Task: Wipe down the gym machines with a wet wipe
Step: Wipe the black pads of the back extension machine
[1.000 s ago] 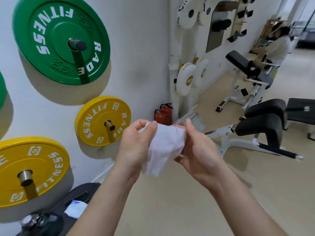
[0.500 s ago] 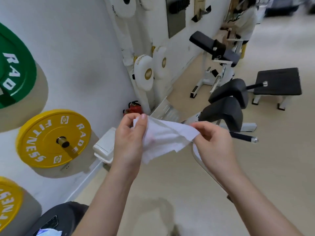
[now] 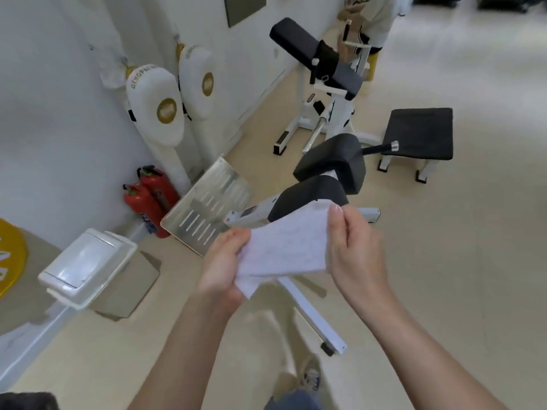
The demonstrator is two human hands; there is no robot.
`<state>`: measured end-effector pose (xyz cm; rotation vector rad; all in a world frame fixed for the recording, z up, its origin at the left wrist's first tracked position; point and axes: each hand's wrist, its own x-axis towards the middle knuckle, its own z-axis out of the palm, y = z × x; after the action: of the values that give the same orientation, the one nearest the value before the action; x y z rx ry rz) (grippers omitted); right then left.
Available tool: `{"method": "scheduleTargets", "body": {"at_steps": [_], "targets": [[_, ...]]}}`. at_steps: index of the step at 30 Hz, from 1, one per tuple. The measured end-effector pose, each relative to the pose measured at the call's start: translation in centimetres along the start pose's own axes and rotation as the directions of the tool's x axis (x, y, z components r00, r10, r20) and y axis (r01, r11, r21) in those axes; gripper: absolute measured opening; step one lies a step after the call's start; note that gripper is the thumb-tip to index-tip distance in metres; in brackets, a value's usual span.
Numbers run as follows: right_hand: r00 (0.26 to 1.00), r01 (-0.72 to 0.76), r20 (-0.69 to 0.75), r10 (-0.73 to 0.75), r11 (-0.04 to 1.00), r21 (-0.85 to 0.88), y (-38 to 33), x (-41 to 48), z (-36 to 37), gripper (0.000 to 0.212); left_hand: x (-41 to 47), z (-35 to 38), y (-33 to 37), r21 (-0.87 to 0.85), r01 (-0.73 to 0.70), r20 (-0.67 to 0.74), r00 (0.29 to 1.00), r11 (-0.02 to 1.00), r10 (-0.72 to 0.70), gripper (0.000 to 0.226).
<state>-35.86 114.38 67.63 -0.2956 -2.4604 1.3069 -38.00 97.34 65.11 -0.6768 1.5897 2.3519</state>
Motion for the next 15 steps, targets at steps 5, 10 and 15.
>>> {"method": "scheduleTargets", "body": {"at_steps": [5, 10, 15], "targets": [[0.932, -0.363, 0.079, 0.354, 0.914, 0.18, 6.0, 9.1, -2.3, 0.032, 4.2, 5.9, -0.4, -0.136, 0.083, 0.155, 0.986, 0.987, -0.062, 0.018], [0.909, -0.401, 0.163, 0.383, 0.91, 0.102, 11.8, 13.8, -2.5, 0.023, 8.4, 11.0, -1.9, 0.118, -0.064, -0.029, 0.997, 0.991, 0.068, 0.02], [0.95, -0.226, 0.223, 0.218, 0.974, 0.011, 16.7, 20.1, -1.3, 0.037, 15.3, 15.6, -5.5, 0.42, -0.13, -0.202, 0.952, 0.898, 0.232, 0.02]]}}
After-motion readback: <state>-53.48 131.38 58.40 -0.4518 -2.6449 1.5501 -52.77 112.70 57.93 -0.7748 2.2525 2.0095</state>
